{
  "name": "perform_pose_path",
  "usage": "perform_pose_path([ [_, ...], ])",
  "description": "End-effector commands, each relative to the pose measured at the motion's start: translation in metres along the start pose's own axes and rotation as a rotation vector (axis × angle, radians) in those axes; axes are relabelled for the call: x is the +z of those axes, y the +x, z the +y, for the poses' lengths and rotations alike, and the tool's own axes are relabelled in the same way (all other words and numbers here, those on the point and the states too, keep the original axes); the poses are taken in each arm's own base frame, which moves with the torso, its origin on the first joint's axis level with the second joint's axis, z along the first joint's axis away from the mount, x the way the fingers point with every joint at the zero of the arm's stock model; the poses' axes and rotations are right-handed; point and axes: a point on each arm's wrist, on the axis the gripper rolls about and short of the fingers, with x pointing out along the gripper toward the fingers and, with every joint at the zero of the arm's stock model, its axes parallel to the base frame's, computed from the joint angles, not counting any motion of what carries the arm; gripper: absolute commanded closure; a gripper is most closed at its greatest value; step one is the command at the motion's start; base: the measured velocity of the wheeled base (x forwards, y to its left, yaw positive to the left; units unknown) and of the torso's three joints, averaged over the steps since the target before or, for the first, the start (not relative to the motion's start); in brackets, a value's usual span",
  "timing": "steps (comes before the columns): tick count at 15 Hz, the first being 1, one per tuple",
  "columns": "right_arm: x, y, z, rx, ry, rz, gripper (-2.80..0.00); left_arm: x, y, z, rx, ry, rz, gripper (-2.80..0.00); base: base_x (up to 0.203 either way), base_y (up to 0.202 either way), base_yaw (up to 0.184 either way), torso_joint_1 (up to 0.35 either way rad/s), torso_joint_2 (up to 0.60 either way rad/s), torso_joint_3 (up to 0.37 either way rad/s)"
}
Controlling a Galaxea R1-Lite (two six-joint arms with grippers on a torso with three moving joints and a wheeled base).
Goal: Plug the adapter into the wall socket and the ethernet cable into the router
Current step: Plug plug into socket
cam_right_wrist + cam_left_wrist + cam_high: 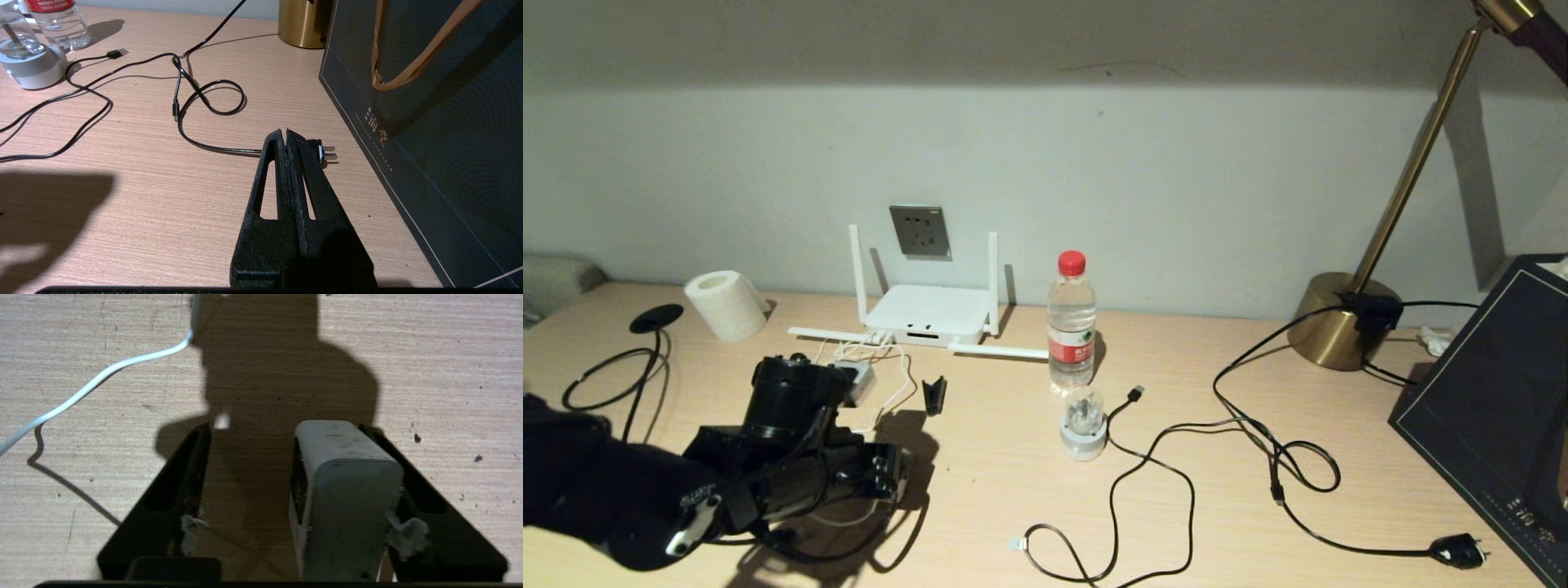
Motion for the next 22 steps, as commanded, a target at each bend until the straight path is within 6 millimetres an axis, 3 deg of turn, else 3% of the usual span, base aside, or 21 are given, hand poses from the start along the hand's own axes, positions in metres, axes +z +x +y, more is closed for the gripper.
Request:
perform_pose_path([
  [1,0.0,0.0,0.0,0.0,-0.001,0.001,0.0,-0.006,0.007,0.0,0.004,0.004,0.022,-2.8,0.0,0.0,0.0,0.0,0.0,0.0],
  [8,0.0,0.0,0.0,0.0,-0.001,0.001,0.0,-0.007,0.01,-0.003,-0.003,0.013,0.024,-2.8,0.0,0.0,0.0,0.0,0.0,0.0],
  [15,0.0,0.0,0.0,0.0,-0.001,0.001,0.0,0.005,-0.007,-0.003,-0.011,0.014,-0.047,-2.8,0.0,0.0,0.0,0.0,0.0,0.0],
  [20,0.0,0.0,0.0,0.0,-0.001,0.001,0.0,0.035,-0.017,-0.01,-0.031,0.107,-0.163,-2.8,0.0,0.0,0.0,0.0,0.0,0.0],
  [22,0.0,0.0,0.0,0.0,-0.001,0.001,0.0,0.038,-0.021,-0.013,-0.078,0.182,-0.177,-2.8,0.0,0.0,0.0,0.0,0.0,0.0],
])
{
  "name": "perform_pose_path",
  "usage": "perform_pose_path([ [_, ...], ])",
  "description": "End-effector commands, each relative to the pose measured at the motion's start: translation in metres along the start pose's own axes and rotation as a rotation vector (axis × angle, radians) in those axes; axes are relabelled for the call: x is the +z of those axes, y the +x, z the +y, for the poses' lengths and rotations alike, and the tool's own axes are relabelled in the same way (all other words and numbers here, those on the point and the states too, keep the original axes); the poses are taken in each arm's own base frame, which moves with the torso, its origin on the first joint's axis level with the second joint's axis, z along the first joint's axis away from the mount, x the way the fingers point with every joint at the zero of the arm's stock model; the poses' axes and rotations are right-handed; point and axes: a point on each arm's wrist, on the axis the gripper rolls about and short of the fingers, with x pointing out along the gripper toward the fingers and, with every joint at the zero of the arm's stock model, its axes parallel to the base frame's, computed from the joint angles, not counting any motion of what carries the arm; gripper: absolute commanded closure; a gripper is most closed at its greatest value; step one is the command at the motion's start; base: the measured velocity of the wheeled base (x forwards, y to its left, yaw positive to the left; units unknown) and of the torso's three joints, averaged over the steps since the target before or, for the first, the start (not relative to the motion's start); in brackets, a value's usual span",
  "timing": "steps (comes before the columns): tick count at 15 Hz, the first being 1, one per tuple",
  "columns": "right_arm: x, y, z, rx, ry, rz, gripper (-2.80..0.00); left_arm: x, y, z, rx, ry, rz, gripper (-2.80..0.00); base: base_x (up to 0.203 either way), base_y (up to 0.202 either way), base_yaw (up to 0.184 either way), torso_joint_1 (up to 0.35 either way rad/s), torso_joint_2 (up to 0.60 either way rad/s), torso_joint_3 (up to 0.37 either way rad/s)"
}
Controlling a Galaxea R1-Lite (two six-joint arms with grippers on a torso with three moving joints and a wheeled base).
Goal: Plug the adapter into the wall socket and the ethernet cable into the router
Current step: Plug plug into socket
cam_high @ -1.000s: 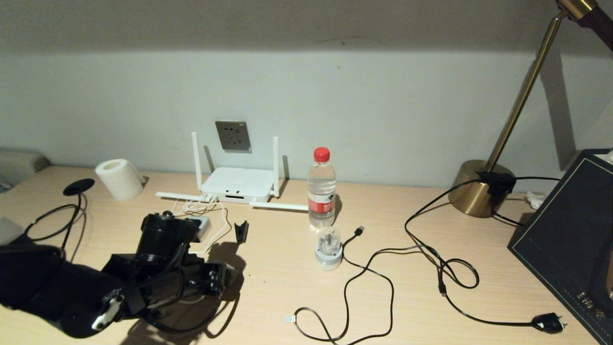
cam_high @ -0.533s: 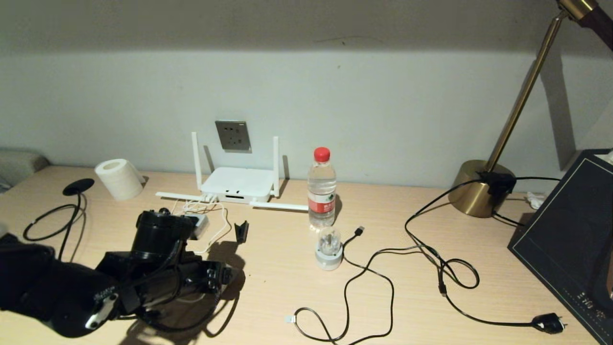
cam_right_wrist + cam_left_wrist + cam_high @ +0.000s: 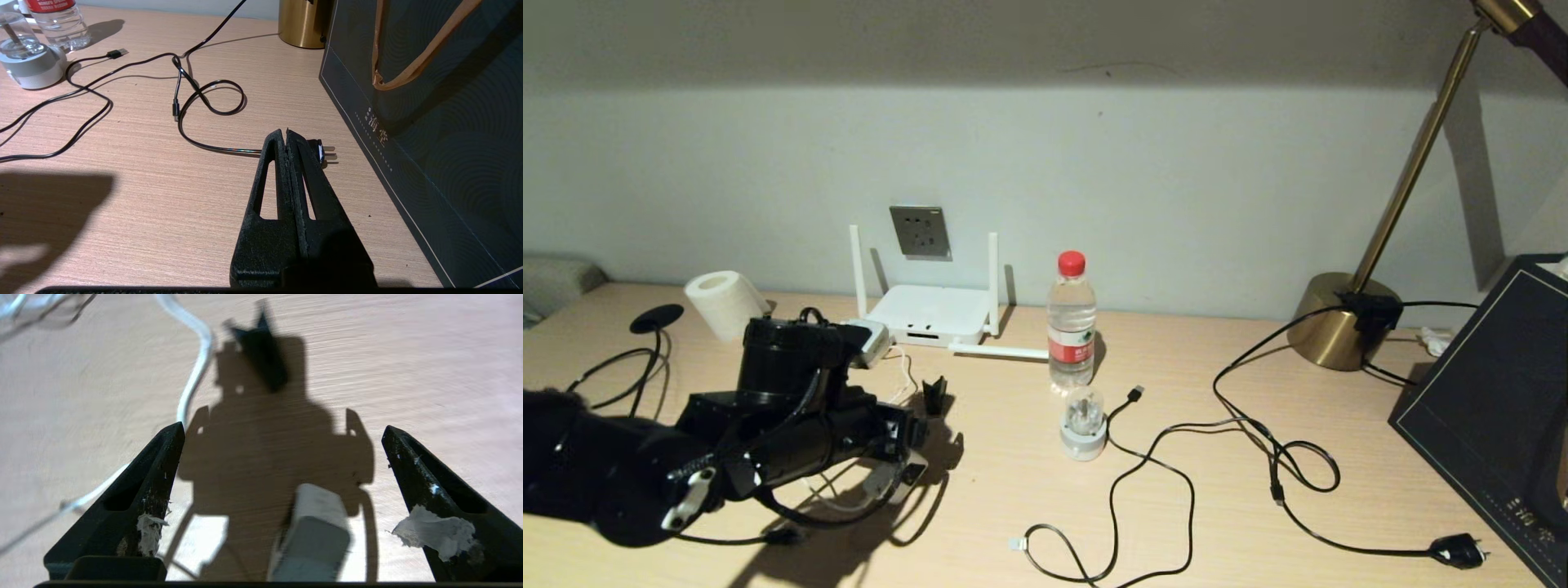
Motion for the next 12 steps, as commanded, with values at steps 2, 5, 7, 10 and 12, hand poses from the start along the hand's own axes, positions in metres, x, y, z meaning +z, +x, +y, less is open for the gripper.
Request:
perform_pose_path([
  [2,0.0,0.0,0.0,0.0,-0.001,0.001,0.0,0.001,-0.005,-0.003,-0.038,0.091,-0.021,-2.8,0.0,0.0,0.0,0.0,0.0,0.0],
  [5,0.0,0.0,0.0,0.0,-0.001,0.001,0.0,0.004,-0.019,-0.005,-0.095,0.154,-0.058,-2.8,0.0,0.0,0.0,0.0,0.0,0.0],
  [7,0.0,0.0,0.0,0.0,0.001,0.001,0.0,0.005,-0.033,-0.001,-0.126,0.202,-0.063,-2.8,0.0,0.0,0.0,0.0,0.0,0.0],
  [10,0.0,0.0,0.0,0.0,-0.001,0.001,0.0,0.001,-0.061,0.003,-0.194,0.254,0.113,-2.8,0.0,0.0,0.0,0.0,0.0,0.0],
  [12,0.0,0.0,0.0,0.0,-0.001,0.001,0.0,0.005,-0.08,0.005,-0.234,0.297,0.226,-2.8,0.0,0.0,0.0,0.0,0.0,0.0],
])
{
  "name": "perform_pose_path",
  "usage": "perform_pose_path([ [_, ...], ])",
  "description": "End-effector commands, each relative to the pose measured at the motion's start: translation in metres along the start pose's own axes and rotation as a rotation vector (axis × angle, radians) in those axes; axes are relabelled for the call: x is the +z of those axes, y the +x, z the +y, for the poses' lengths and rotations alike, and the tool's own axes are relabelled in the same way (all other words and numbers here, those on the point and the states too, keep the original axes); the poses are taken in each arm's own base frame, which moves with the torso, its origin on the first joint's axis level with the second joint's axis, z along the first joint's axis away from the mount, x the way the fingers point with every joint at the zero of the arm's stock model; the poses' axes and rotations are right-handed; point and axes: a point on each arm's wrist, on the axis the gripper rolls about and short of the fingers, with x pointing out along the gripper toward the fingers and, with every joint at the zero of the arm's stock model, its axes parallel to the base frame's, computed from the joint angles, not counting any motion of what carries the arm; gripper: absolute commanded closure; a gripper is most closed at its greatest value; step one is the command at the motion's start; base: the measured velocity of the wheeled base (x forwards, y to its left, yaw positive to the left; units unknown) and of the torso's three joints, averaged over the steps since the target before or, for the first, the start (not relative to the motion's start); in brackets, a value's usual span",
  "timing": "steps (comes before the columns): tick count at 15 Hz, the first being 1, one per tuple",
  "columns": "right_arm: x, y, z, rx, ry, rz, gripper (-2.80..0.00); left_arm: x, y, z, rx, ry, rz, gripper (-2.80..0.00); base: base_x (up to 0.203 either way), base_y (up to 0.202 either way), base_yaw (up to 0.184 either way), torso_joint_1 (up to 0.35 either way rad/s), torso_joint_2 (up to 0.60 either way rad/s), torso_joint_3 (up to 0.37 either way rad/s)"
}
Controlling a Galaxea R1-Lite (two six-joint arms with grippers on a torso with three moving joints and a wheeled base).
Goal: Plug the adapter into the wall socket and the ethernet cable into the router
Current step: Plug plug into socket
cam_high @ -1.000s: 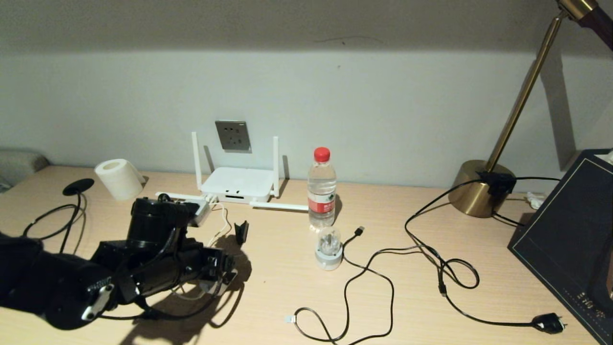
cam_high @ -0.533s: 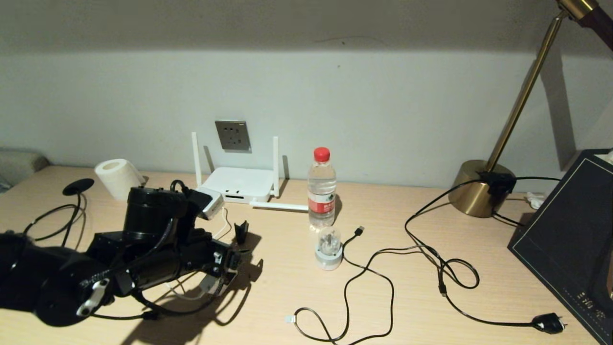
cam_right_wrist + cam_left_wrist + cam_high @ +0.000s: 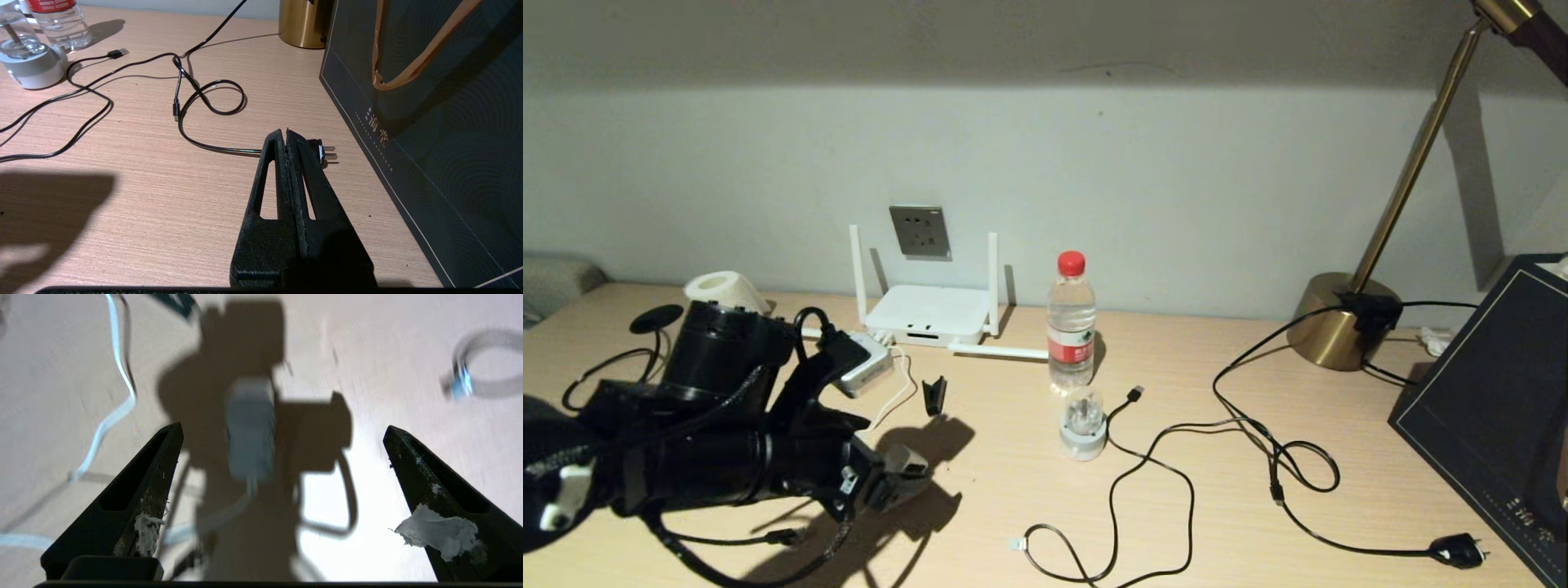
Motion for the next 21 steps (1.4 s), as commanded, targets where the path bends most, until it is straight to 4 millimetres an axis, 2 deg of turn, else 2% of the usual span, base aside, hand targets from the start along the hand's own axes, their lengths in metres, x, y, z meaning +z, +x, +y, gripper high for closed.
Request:
perform_pose_path([
  [1,0.0,0.0,0.0,0.0,-0.001,0.001,0.0,-0.001,-0.023,-0.001,-0.041,0.039,0.106,-2.8,0.0,0.0,0.0,0.0,0.0,0.0],
  [7,0.0,0.0,0.0,0.0,-0.001,0.001,0.0,0.006,0.008,0.003,-0.047,0.085,0.184,-2.8,0.0,0.0,0.0,0.0,0.0,0.0],
  [11,0.0,0.0,0.0,0.0,-0.001,0.001,0.0,0.012,0.02,0.007,-0.049,0.094,0.193,-2.8,0.0,0.0,0.0,0.0,0.0,0.0],
  [21,0.0,0.0,0.0,0.0,0.0,0.001,0.0,0.009,0.028,0.006,-0.07,0.128,0.218,-2.8,0.0,0.0,0.0,0.0,0.0,0.0],
])
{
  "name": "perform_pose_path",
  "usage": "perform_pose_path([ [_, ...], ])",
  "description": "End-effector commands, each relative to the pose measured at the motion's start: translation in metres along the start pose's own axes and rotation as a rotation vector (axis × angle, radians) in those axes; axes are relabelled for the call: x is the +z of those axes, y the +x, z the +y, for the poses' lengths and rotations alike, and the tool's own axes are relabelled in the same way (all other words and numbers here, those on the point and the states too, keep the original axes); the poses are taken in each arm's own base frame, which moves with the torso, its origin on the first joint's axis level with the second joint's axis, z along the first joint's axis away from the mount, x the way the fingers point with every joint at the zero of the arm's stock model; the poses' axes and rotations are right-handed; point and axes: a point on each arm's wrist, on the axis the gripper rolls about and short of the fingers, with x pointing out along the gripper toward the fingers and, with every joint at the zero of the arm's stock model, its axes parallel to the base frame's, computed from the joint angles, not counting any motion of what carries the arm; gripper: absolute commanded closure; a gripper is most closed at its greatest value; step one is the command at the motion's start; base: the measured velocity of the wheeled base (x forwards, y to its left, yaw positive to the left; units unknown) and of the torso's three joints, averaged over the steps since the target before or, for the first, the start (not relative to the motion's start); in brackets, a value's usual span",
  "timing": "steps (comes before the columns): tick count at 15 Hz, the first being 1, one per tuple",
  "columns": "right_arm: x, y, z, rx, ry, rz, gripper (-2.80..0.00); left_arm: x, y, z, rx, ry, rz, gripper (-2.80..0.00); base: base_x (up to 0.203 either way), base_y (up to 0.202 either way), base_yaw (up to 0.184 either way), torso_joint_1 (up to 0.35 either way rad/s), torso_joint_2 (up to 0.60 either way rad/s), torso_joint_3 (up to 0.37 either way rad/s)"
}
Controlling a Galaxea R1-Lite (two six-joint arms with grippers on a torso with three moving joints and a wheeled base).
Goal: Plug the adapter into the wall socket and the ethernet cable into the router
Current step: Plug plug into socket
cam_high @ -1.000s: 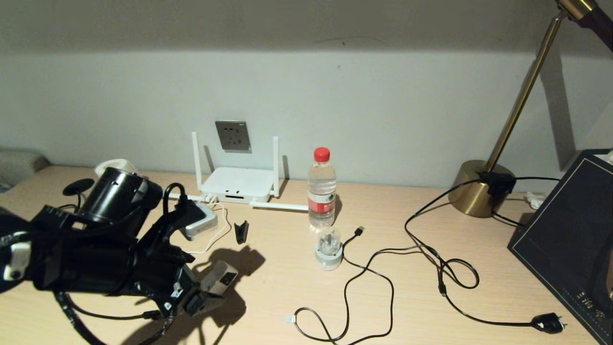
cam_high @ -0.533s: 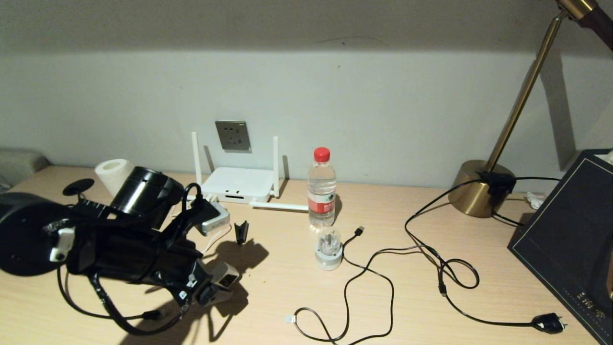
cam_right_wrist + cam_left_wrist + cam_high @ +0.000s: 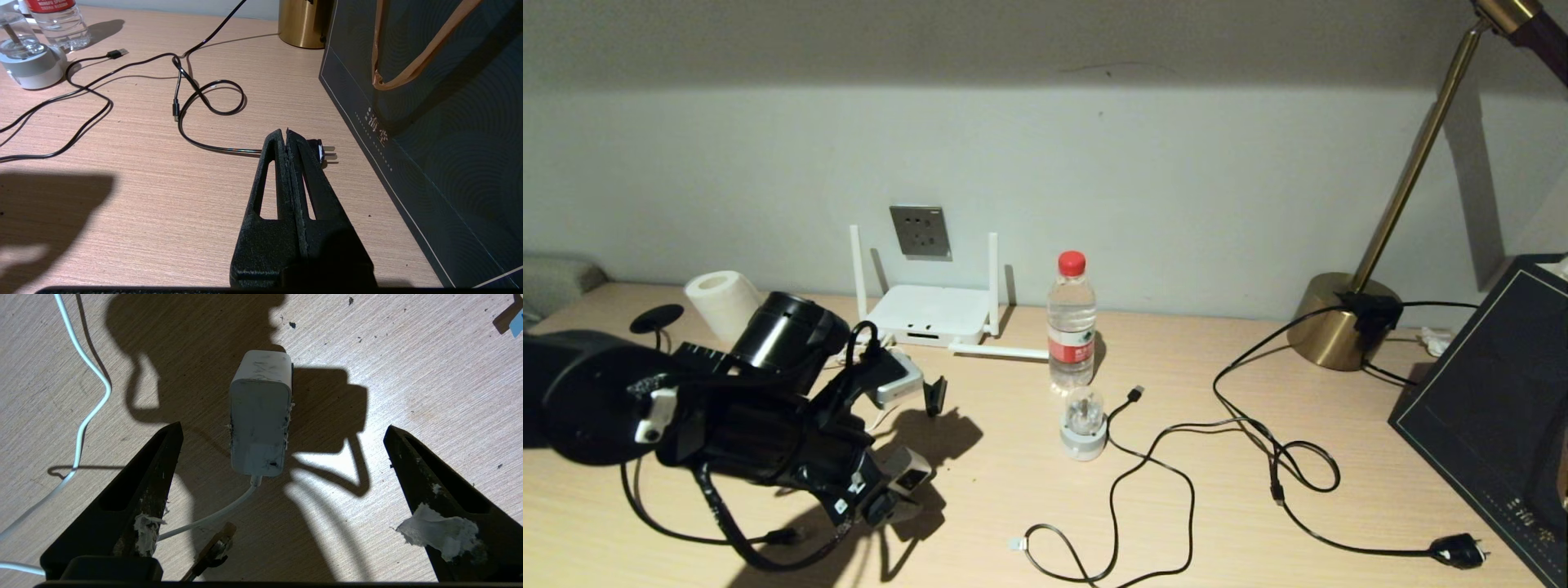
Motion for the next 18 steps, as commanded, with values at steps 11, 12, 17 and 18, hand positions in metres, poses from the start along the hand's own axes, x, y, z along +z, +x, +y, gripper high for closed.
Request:
perform_pose_path([
  [11,0.0,0.0,0.0,0.0,-0.001,0.001,0.0,0.0,0.019,0.0,-0.036,0.045,0.02,-2.8,0.0,0.0,0.0,0.0,0.0,0.0],
  [12,0.0,0.0,0.0,0.0,-0.001,0.001,0.0,0.001,0.02,0.001,-0.039,0.046,0.01,-2.8,0.0,0.0,0.0,0.0,0.0,0.0],
  [17,0.0,0.0,0.0,0.0,-0.001,0.001,0.0,0.0,0.024,0.001,-0.044,0.052,0.019,-2.8,0.0,0.0,0.0,0.0,0.0,0.0],
  [18,0.0,0.0,0.0,0.0,-0.001,0.001,0.0,0.0,0.024,0.002,-0.042,0.055,0.02,-2.8,0.0,0.0,0.0,0.0,0.0,0.0],
])
